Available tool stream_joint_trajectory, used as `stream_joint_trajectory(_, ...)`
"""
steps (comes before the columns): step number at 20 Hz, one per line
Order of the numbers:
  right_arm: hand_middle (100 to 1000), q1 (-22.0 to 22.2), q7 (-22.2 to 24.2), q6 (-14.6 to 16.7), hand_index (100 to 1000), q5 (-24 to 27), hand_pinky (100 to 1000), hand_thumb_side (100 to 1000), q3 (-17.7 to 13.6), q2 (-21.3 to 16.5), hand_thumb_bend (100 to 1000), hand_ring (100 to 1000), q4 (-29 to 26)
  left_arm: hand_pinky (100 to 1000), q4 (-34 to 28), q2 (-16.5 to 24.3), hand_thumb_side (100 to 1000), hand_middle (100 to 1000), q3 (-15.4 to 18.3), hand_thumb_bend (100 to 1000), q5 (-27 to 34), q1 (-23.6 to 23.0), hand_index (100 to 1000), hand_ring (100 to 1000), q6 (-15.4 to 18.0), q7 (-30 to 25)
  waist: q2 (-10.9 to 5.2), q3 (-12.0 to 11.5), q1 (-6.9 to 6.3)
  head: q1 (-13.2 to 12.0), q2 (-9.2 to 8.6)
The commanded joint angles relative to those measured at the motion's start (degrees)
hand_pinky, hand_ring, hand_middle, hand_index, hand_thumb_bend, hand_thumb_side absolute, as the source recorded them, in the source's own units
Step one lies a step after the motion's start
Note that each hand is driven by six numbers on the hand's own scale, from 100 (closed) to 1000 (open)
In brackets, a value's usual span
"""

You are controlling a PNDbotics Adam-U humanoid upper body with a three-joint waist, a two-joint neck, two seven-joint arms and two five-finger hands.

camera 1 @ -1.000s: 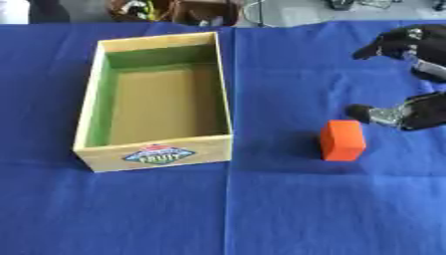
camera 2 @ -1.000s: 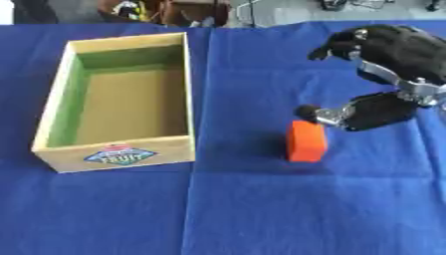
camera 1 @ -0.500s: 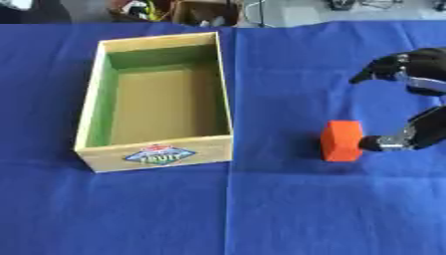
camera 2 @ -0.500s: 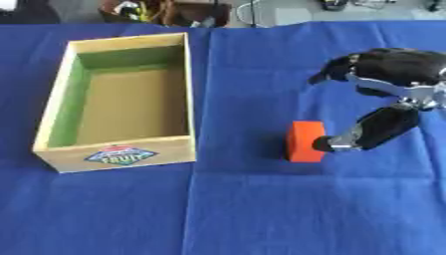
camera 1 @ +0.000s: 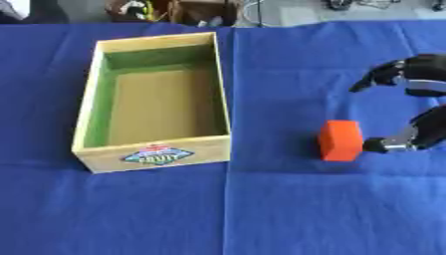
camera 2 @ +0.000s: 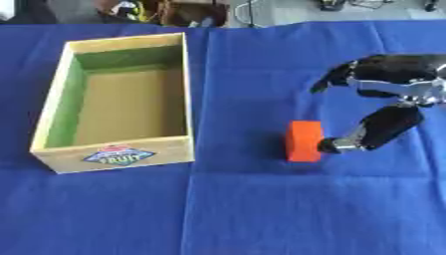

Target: Pick up objects on the table and place them in the box.

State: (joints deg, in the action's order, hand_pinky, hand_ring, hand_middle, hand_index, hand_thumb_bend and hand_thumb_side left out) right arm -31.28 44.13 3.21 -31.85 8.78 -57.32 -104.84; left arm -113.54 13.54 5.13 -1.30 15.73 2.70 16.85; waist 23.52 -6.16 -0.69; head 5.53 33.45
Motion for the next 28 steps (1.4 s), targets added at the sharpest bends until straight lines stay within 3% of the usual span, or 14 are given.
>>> stream_joint_trajectory(1,823,-1.1,-0.1,-0.7,958,-0.1,886,728,0.4,-2.7,486,884,0.5,638,-1.1,0.9,982,724,-0.2,100,0.2,0.7,790,696,0.0,-0.2,-0.92,-0.2,0.02,0.3,-0.77)
stream_joint_trajectory(6,814,-1.9,0.9,-0.9,955,-0.1,884,698,2.3,-2.5,516,881,1.2,638,-1.1,0.8,982,724,-0.2,100,0.3,0.6,790,696,0.0,-0.3,-0.63,-0.4,0.11,0.5,-0.89)
stream_joint_trajectory(15,796,-3.1,1.8,-0.5,928,-3.2,876,718,5.3,-0.3,494,870,3.9,638,-1.1,0.4,983,725,-0.4,100,0.5,0.8,790,697,0.0,-0.5,-0.05,-0.7,0.08,0.9,-1.15)
stream_joint_trajectory(28,647,-3.8,0.6,0.4,810,-8.0,845,706,7.7,0.7,440,824,5.4,638,-1.1,0.3,985,726,-0.6,100,0.6,0.9,790,699,0.0,-0.8,0.27,-1.0,0.1,1.2,-1.31)
